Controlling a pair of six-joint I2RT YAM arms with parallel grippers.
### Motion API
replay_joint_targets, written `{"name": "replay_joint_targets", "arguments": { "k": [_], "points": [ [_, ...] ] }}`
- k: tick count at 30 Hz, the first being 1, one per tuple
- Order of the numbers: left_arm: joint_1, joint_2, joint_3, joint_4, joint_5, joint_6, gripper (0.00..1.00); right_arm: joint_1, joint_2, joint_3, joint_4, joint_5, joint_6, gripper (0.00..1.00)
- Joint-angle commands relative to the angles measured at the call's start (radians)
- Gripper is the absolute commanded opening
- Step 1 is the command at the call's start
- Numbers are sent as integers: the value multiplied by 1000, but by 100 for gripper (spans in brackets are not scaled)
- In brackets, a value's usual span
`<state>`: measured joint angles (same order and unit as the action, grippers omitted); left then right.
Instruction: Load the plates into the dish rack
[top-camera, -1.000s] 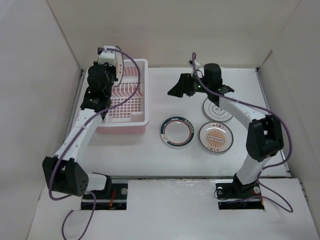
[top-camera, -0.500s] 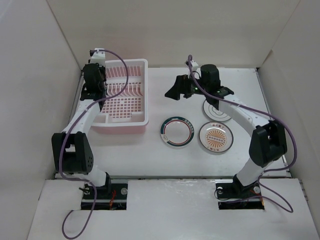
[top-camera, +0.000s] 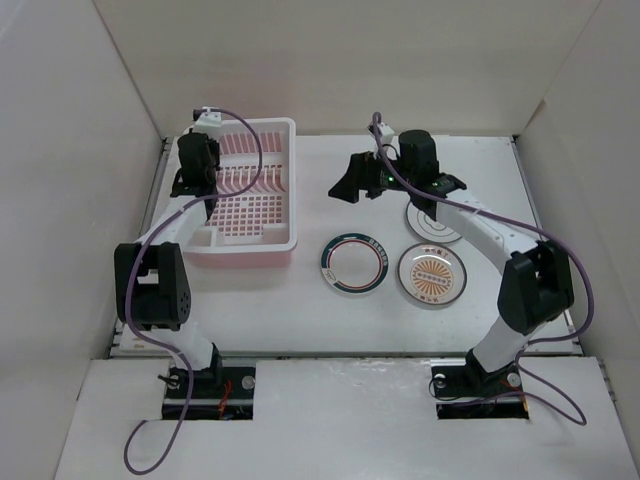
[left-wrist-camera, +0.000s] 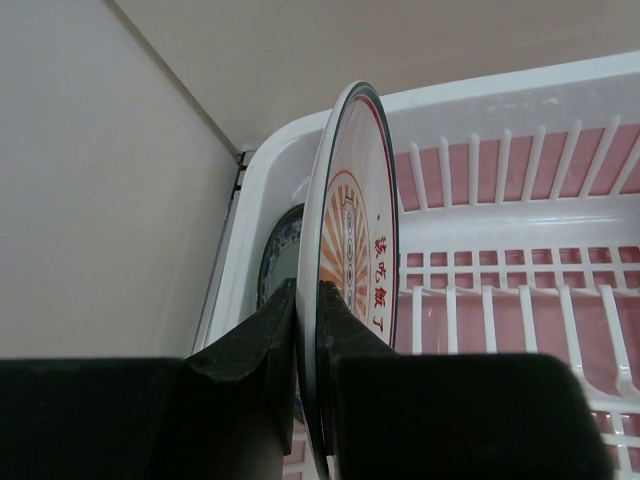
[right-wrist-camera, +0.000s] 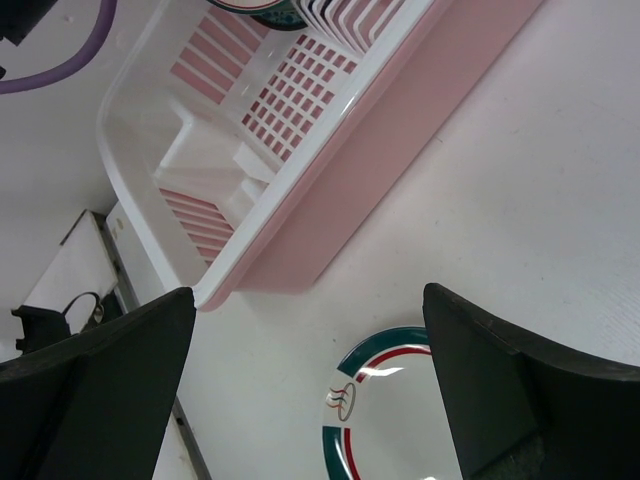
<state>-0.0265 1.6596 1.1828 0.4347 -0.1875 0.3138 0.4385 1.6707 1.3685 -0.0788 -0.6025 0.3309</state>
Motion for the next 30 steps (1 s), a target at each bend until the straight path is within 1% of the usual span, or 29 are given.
{"name": "replay_joint_targets", "arguments": {
  "k": [1,16,23,25,30],
  "points": [
    [-1,-35,-6,111,-7,8,0,20,-12,26,17,-10,-29,100],
    [8,37,-25,73,43,-33,0,11,-22,35,17,-19,-38,100],
    [8,37,-15,21,52,-24,0,11,-32,26,17,-31,-38,100],
    [8,46,11,-28,63,-24,0,11,-32,26,17,-31,-38,100],
    [8,55,11,-40,40,-35,0,11,-42,26,17,-31,-38,100]
  ]
}}
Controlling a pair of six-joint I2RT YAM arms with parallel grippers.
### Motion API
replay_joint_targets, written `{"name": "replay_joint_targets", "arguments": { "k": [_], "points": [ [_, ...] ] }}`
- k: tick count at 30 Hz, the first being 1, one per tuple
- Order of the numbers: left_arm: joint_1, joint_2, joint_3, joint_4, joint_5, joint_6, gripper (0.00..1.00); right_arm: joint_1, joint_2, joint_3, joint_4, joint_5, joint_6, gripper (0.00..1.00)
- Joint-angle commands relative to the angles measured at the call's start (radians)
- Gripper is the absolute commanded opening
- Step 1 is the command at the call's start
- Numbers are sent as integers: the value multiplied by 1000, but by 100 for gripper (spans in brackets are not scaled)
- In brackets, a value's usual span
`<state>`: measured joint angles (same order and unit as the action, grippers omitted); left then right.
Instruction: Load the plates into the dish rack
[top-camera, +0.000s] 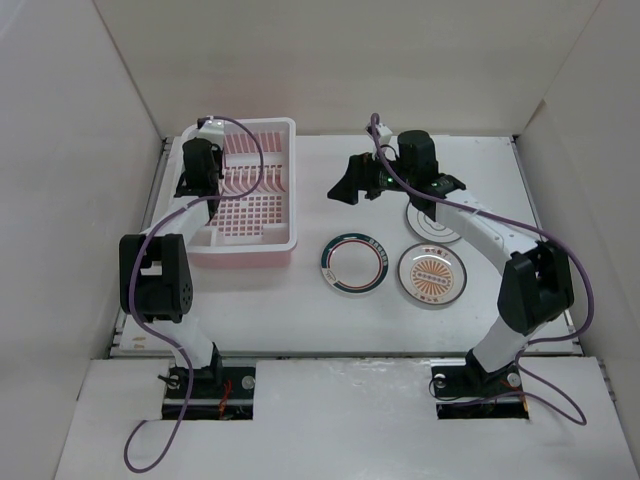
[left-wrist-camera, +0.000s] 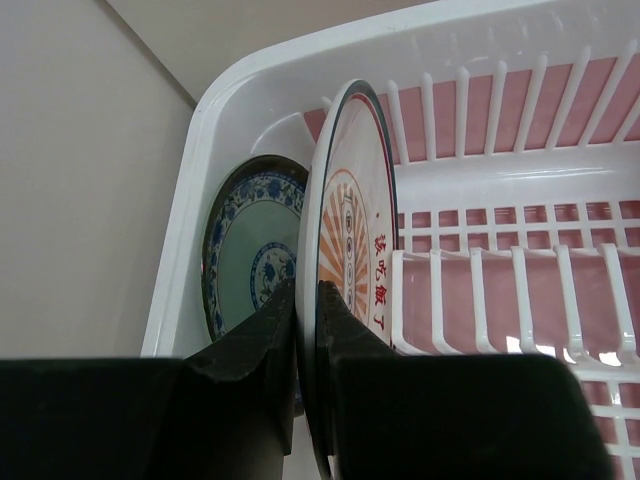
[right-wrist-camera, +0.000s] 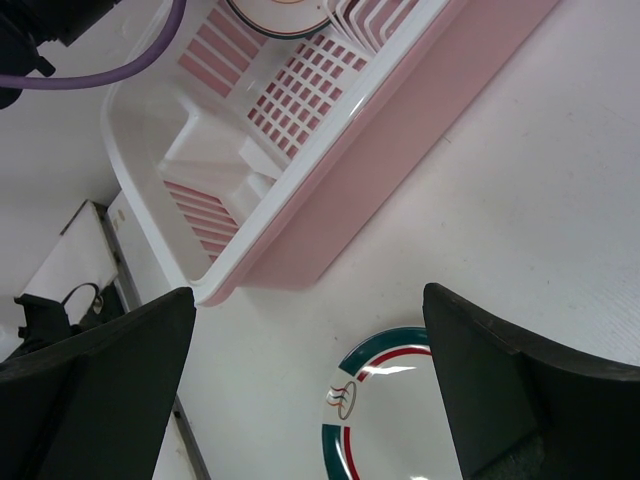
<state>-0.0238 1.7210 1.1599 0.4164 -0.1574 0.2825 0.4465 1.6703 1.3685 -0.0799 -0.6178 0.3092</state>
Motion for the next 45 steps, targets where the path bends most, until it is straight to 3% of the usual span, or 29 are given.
{"name": "replay_joint_targets", "arguments": {
  "k": [1,8,11,15,17,19,20,21,26,32,35,37,38,40,41,44,45],
  "points": [
    [5,-6,34,-22,1,-3,0,3,-41,26,19,-16,-16,100],
    [5,-6,34,-22,-13,-15,21,3,-41,26,19,-16,-16,100],
    [5,-6,34,-22,-22,-25,22,3,-41,26,19,-16,-16,100],
    [5,-6,43,-47,-10,-35,40,3,-41,26,9,-16,-16,100],
    [5,-26,56,-67,-1,-49,50,3,-41,26,9,-16,-16,100],
    [5,-37,86,-91,-1,-49,67,3,-41,26,9,-16,-16,100],
    [-4,-46,122,-128,-1,-58,77,3,-41,26,9,-16,-16,100],
    [-4,-46,123,-128,-1,-59,98,3,-41,26,9,-16,-16,100],
    [-15,-89,164,-148,24,-80,100,12,-41,26,9,-16,-25,100],
    [-119,-191,212,-205,-4,-80,100,12,-41,26,0,4,-35,100],
    [-156,-247,289,-280,-19,-150,100,3,-67,-3,-18,155,-54,100],
    [-156,-259,358,-409,10,-320,100,-21,-78,-38,-18,299,-55,100],
    [-156,-259,394,-451,63,-362,100,-38,-90,-54,-18,300,-55,100],
    [-143,-259,458,-519,244,-426,100,-86,-90,-101,-18,221,-68,100],
    [-143,-277,458,-546,301,-493,100,-144,-81,-121,-18,101,-84,100],
    [-171,-331,362,-493,488,-533,100,-222,-51,-167,-18,-75,-142,98],
    [-197,-375,331,-478,489,-533,100,-232,-35,-167,-18,-97,-163,98]
  ]
}}
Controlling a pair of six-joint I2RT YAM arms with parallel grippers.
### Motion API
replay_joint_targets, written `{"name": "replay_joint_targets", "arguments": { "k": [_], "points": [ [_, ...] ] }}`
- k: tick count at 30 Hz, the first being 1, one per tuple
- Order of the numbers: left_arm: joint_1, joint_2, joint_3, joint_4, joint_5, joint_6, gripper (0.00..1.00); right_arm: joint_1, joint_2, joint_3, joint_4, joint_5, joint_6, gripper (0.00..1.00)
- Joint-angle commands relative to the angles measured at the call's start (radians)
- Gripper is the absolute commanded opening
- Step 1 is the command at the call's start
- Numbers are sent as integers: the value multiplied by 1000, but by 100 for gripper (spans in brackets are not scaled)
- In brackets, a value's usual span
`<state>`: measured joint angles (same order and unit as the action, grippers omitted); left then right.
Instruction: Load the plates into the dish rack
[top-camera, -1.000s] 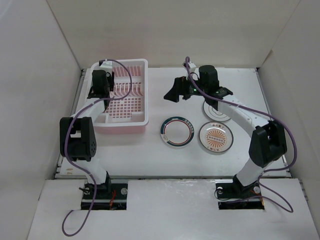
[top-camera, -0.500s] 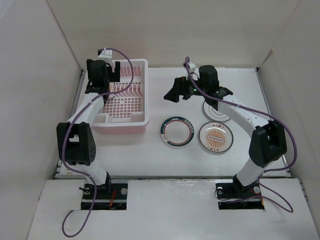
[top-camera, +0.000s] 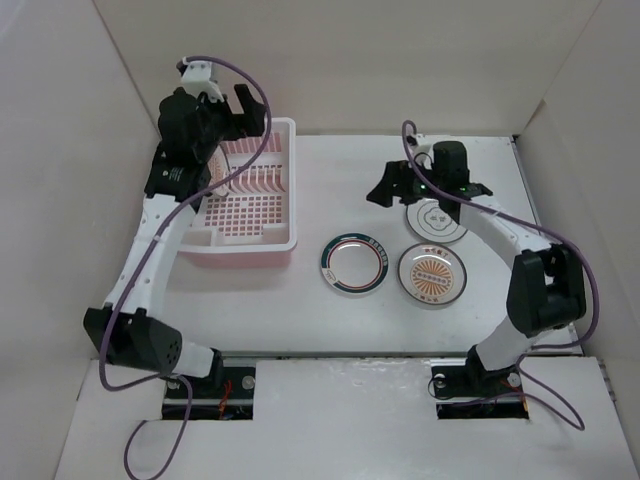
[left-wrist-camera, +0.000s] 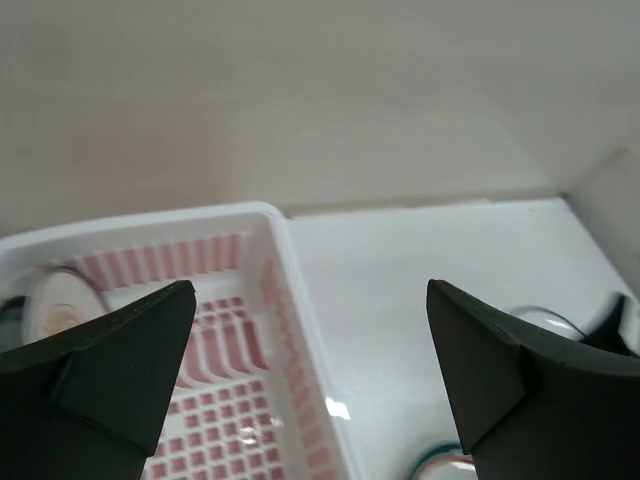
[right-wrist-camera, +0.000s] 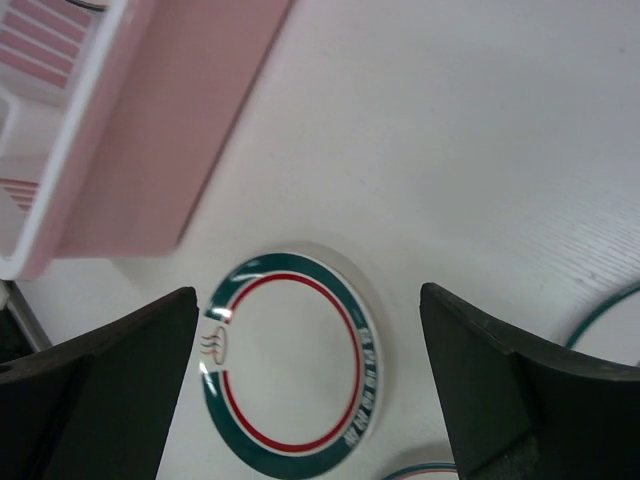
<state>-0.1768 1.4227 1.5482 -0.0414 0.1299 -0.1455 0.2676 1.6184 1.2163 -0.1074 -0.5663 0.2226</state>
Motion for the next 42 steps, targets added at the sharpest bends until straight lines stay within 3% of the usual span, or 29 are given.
{"name": "replay_joint_targets", "arguments": {
  "k": [1,8,12,16,37,42],
  "points": [
    [-112,-96,-74,-20,179,-88,100,-53,56,6,-29,-161,-124,96],
    [-291,-154,-23,-141,37,-34,100,-88,293,262,-254,-225,-288,89],
    [-337,-154,41,-202,-12,-25,100,-51,400,377,-349,-173,-336,89],
    [-346,-165,55,-224,-12,-34,100,-42,515,476,-463,-228,-397,84],
    [-346,-202,46,-224,-35,-34,100,42,566,299,-485,-248,-433,75],
    [-355,-202,46,-224,-35,-25,100,42,575,279,-485,-216,-424,65]
  ]
}}
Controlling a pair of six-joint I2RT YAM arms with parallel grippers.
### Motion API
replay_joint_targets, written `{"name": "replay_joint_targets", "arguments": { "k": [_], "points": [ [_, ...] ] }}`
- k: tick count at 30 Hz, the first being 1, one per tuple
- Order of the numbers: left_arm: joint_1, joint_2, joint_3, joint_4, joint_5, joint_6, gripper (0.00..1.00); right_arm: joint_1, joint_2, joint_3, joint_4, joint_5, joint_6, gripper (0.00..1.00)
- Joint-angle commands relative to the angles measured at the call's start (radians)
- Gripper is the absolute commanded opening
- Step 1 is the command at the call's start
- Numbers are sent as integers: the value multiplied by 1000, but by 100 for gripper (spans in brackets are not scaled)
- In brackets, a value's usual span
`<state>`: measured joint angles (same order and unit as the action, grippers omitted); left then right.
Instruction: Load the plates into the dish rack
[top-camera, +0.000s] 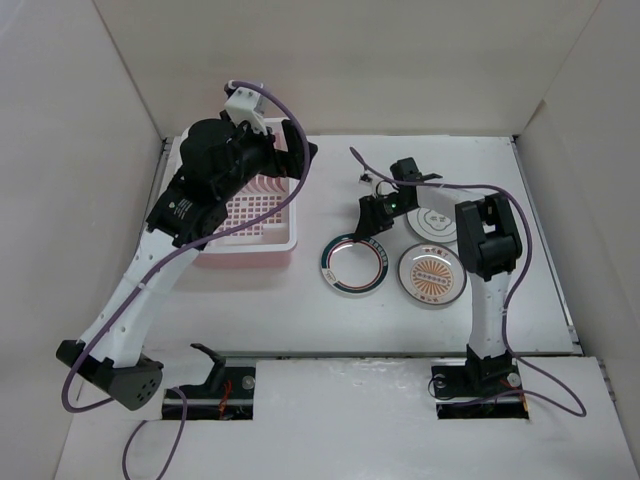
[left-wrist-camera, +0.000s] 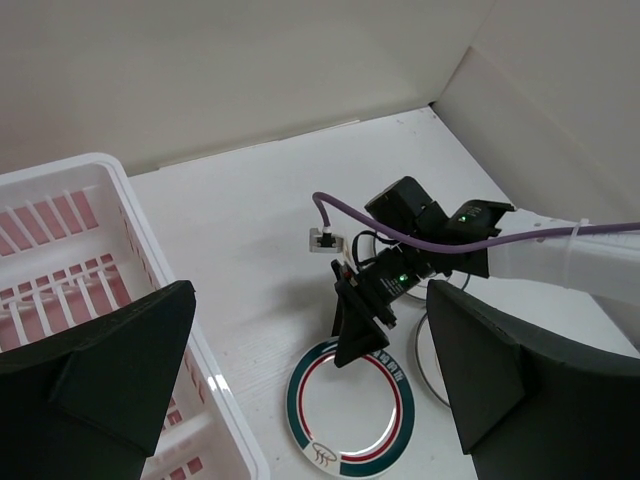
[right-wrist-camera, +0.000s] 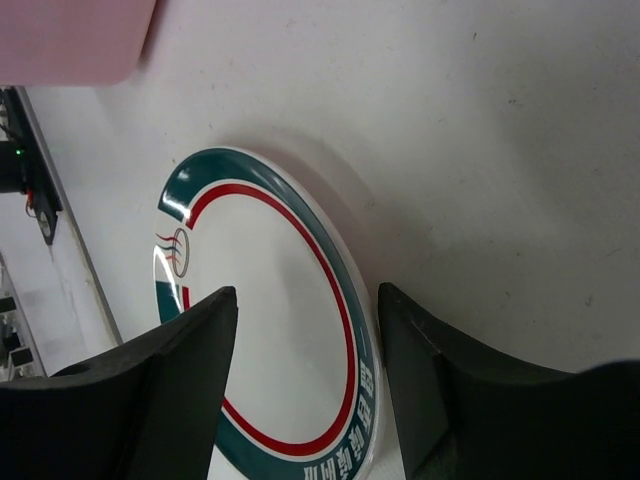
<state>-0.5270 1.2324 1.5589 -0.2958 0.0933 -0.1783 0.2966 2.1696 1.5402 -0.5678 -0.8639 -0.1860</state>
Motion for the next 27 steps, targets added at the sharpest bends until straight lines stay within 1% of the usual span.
{"name": "replay_joint_targets", "arguments": {
  "k": [1,4,7,8,10,11,13,14,16,17,19,20,23,24,26,27],
  "points": [
    [-5,-11,35,30,2,8,100,13,24,-45,-24,82,-15,64],
    [-5,-33,24,30,2,8,100,13,24,-45,-24,127,-6,51],
    [-5,-33,15,43,-7,17,100,13,24,-63,-14,160,8,42],
    [-5,-33,15,43,-7,17,100,13,24,-63,-14,169,8,36],
    [-5,-33,15,43,-7,17,100,13,24,-63,-14,178,8,35],
    [-5,-33,15,43,-7,17,100,13,24,-63,-14,190,17,31],
    [-5,-33,15,43,-18,17,100,13,24,-63,-14,206,17,27],
    [-5,-33,15,43,-18,17,100,13,24,-63,-14,206,17,23],
    [-5,-33,15,43,-27,17,100,13,24,-63,-14,217,26,19],
    [-5,-33,15,43,-27,26,100,13,24,-63,-14,226,26,9],
    [-5,-33,15,43,-27,26,100,13,24,-63,-14,236,26,4],
    [-5,-33,15,43,-27,26,100,13,24,-63,-3,236,26,0],
    [-5,-33,15,43,-38,26,100,13,12,-63,19,221,36,0],
    [-5,-33,15,34,-38,26,100,4,-4,-74,19,191,45,0],
    [-5,-24,15,34,-49,26,100,4,-43,-83,57,181,60,0],
    [-5,-24,15,34,-49,26,100,-17,-59,-94,57,168,75,0]
  ]
}}
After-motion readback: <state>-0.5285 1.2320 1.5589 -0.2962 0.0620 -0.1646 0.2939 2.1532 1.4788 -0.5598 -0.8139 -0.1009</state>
